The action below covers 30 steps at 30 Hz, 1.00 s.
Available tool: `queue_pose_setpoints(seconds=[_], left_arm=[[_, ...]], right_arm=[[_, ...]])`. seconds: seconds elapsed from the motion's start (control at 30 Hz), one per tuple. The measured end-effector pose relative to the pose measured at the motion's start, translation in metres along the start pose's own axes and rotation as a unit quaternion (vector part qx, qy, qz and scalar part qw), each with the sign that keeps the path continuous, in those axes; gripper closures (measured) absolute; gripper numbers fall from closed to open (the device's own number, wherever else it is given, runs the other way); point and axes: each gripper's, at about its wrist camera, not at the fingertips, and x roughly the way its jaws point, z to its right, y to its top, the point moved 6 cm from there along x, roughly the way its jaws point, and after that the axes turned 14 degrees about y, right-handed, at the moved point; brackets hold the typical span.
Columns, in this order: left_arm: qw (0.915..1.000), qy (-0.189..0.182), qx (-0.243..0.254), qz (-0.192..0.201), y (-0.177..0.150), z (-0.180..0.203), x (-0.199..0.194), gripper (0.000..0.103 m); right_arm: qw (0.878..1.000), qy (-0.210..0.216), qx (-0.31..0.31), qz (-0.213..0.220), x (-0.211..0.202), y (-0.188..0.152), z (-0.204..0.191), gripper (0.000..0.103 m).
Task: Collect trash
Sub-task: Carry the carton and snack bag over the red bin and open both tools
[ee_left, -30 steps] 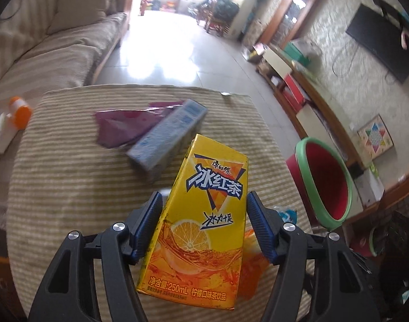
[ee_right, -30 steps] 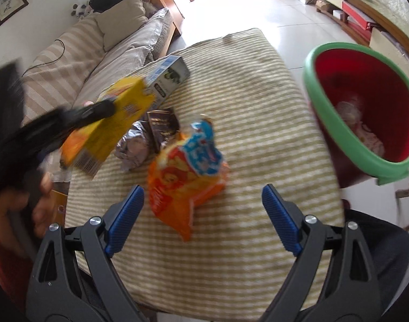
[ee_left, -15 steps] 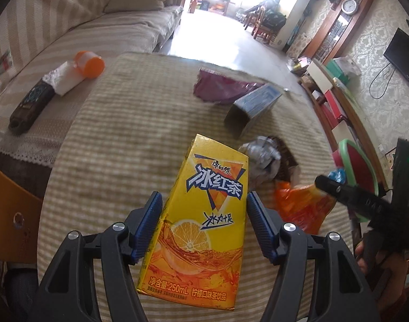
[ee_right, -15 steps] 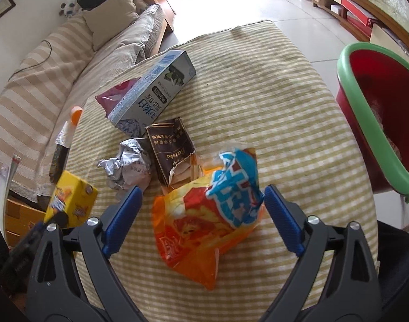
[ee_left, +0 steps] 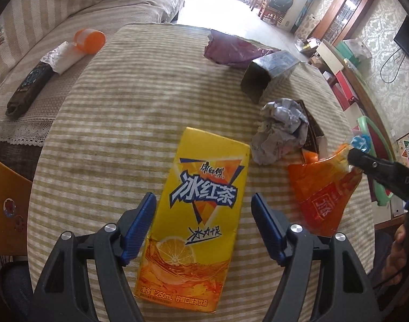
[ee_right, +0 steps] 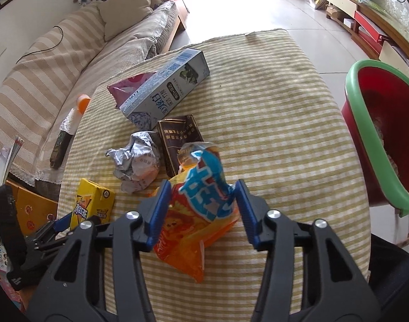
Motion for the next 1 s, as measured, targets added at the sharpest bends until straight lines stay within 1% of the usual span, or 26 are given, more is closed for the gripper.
queue_pose_setpoints(seconds=[0.13,0.37,0.63,0.8,1.0], left_arm=[[0.9999,-0.008,-0.013,0.004,0.0,-0.002,-0.004,0.043],[0.9978,-0.009,-0.026,0.061,0.015,-0.001,-0.034,0.043],[0.9949,-0.018,-0.016,0.098,0.035,0.022,-0.057,0.043],[0.9936,-0.021,0.01,0.111,0.043,0.043,-0.068,0.043],[0.9916,-0.026,0.019,0.125,0.05,0.062,-0.082,0.042]], right_arm=[[1.0,0.0,-0.006,0.006,-0.006,-0.001,-0.003,0.057],[0.999,-0.011,-0.031,0.037,-0.036,0.003,-0.013,0.057],[0.996,-0.036,-0.059,0.064,-0.067,0.003,-0.019,0.057],[0.995,-0.031,-0.053,0.083,-0.082,0.004,-0.013,0.057],[0.994,-0.03,-0.052,0.092,-0.091,0.006,-0.007,0.057]])
